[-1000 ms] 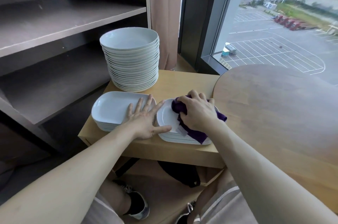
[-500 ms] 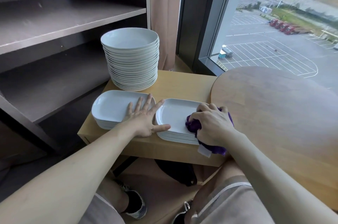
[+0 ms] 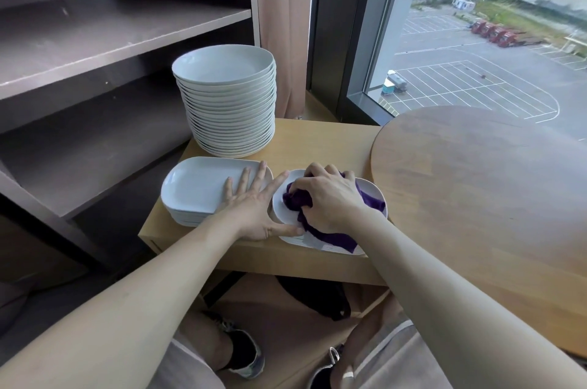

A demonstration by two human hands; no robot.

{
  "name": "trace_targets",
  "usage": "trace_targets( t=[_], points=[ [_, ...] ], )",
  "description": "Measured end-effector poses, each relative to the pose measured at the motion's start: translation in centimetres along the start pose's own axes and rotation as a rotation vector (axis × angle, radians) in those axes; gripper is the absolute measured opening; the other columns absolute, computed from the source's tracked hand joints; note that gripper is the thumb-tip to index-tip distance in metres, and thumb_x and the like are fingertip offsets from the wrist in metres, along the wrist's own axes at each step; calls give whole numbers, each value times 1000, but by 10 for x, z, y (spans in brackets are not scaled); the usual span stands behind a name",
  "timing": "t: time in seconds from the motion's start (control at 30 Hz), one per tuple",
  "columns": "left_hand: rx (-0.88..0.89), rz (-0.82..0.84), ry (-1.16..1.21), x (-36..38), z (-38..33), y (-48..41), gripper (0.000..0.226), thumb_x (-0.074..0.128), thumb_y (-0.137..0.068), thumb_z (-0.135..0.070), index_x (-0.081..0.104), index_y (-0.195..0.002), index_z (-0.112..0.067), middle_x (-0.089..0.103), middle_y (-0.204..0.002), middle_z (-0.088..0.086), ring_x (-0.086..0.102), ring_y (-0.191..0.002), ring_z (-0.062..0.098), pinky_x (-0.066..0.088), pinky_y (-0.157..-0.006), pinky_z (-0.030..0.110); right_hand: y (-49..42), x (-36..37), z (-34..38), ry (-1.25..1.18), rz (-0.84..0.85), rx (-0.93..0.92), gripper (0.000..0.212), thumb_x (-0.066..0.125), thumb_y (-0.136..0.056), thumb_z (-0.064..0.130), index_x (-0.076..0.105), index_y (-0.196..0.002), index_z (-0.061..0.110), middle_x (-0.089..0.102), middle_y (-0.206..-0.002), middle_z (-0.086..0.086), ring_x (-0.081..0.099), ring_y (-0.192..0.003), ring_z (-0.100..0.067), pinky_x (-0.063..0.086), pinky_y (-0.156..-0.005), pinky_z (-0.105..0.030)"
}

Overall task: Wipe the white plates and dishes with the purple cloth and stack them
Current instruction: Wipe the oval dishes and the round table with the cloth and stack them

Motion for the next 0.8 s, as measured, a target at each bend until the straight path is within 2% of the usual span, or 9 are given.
trace_targets(
  t=[0.17, 0.33, 0.53, 0.67, 0.8],
  points=[
    [-15, -48, 7, -1, 0, 1, 131, 38, -43, -113, -29, -144, -64, -37, -163, -6, -31, -152, 25, -13, -122, 58, -19, -3, -5, 31, -11, 37, 42, 56, -92, 33, 57, -133, 43, 48, -130, 2, 43, -118, -28, 35, -95, -51],
    [-53, -108, 39, 1, -2, -2, 121, 34, -44, -113, -38, -130, -70, -34, -165, -7, -30, -153, 24, -14, -121, 59, -29, -5, -11, 50, -31, 32, 42, 56, -93, 33, 58, -133, 45, 47, -131, 3, 43, -118, -27, 35, -100, -52],
    [-44, -75, 50, 1, -2, -1, 121, 36, -49, -110, -33, -139, -67, -35, -164, -5, -32, -152, 25, -15, -122, 60, -28, -6, -22, 59, -52, 31, 40, 53, -94, 36, 57, -133, 45, 47, -131, 3, 43, -117, -27, 36, -99, -52],
    [-50, -53, 32, 1, -2, -1, 125, 37, -53, -108, -27, -148, -59, -36, -164, -5, -33, -151, 26, -14, -122, 60, -11, -11, -45, 74, -66, 120, 39, 52, -92, 35, 58, -129, 45, 47, -129, 6, 43, -117, -27, 34, -100, -52],
    [-61, -63, 19, 2, -1, -1, 126, 35, -50, -110, -27, -147, -60, -37, -164, -6, -32, -152, 26, -14, -122, 61, 10, -15, -60, 159, -70, 194, 40, 55, -87, 33, 58, -125, 44, 47, -128, 6, 43, -118, -27, 30, -103, -52]
  ],
)
Point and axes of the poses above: each hand's wrist, its own y-axis away from the middle knuckle, its own x-axis out of the palm, z = x × y, the point moved 7 cm from there along -y, towards the middle knuckle
